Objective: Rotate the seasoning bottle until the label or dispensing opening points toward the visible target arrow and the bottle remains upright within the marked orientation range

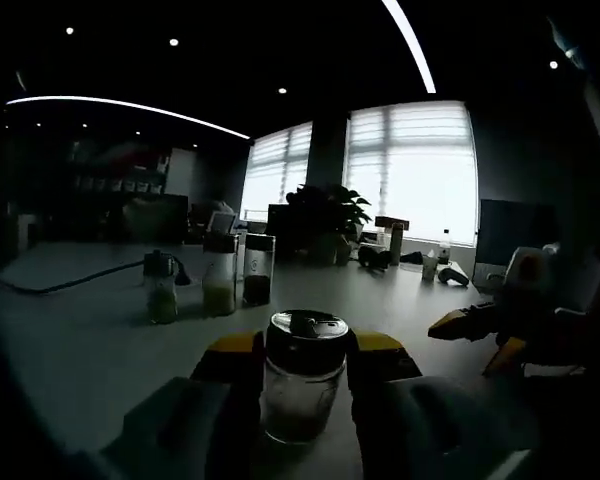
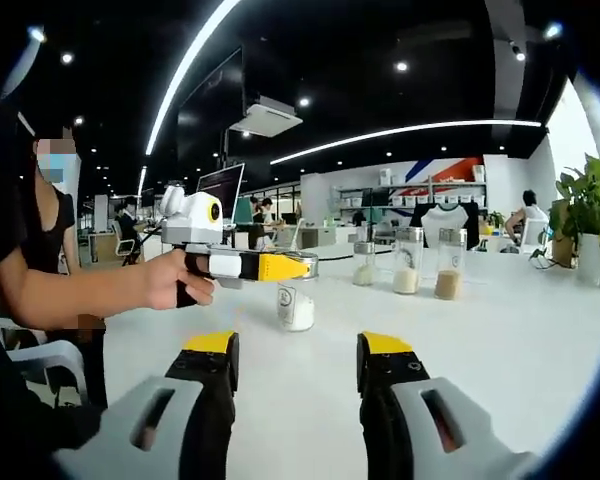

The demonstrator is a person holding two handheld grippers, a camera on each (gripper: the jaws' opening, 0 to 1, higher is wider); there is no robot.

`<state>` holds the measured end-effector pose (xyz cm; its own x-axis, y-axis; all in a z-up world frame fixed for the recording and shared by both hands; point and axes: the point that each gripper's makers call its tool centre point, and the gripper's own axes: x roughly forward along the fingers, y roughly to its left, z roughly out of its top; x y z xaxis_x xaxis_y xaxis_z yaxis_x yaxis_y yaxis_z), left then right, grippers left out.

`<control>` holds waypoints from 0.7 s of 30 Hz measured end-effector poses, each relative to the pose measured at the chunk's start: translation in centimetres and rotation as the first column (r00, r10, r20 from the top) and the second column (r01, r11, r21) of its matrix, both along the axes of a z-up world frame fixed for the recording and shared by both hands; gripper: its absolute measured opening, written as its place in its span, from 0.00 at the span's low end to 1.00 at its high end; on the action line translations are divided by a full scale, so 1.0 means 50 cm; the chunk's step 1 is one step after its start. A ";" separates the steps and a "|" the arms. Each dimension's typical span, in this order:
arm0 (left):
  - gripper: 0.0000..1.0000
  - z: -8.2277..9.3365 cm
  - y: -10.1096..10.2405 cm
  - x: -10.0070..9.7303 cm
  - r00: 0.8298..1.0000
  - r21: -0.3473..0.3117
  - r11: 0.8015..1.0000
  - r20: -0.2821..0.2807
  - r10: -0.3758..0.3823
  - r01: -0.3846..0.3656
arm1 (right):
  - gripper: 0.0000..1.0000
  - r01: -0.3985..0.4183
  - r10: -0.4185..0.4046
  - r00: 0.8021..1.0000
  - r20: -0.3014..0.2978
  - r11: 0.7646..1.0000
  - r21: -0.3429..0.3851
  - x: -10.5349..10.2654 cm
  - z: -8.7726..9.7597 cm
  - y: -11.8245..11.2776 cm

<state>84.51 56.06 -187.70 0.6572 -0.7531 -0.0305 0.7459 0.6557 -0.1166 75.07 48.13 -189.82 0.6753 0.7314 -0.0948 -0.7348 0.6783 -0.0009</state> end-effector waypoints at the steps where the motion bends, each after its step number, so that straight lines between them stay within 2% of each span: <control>1: 0.34 -0.001 0.001 0.001 1.000 0.002 1.000 0.002 0.003 -0.003 | 0.47 0.001 -0.001 1.000 -0.001 1.000 0.002 0.001 -0.001 -0.001; 7: 0.34 -0.007 0.006 0.002 1.000 0.012 1.000 0.006 0.008 -0.008 | 0.46 0.008 -0.008 1.000 -0.005 1.000 0.008 0.003 -0.002 -0.005; 18: 0.34 -0.009 0.023 0.014 1.000 -0.026 1.000 0.003 0.010 -0.010 | 0.46 0.008 -0.008 1.000 -0.015 1.000 0.014 0.004 -0.007 -0.007; 21: 0.34 -0.007 0.035 0.019 1.000 -0.016 1.000 0.007 0.025 -0.025 | 0.46 0.010 -0.010 1.000 -0.015 1.000 0.013 0.002 -0.008 -0.008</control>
<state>85.44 57.81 -188.05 0.6760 -0.7368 -0.0140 0.7302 0.6722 -0.1223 75.18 47.71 -190.23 0.6809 0.7261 -0.0959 -0.7281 0.6853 0.0188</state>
